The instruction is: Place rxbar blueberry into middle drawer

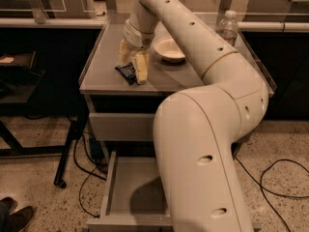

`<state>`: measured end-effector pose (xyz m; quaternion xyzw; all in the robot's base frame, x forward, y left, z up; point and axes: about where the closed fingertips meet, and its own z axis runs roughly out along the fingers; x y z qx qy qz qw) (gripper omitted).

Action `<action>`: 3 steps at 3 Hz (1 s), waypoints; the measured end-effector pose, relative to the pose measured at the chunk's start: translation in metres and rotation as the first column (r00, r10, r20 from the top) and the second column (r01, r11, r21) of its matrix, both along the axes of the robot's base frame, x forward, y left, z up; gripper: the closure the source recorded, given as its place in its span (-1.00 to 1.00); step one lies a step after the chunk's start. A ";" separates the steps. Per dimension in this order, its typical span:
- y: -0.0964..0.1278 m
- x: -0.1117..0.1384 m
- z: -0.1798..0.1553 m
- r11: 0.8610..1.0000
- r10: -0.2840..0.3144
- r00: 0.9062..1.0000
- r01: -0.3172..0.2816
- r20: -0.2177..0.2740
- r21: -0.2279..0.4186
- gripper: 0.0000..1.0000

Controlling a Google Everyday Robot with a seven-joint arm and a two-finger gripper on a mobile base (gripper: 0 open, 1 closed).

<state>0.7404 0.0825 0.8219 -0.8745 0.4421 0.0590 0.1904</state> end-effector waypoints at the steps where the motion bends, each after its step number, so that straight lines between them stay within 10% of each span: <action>1: 0.000 0.000 0.000 1.000 0.000 1.000 0.000 0.000 0.000 1.00; 3: 0.000 0.000 0.007 1.000 0.000 1.000 0.000 0.000 0.000 1.00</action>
Offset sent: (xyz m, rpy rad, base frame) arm 0.0000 0.0000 0.0000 0.0000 0.0000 0.0000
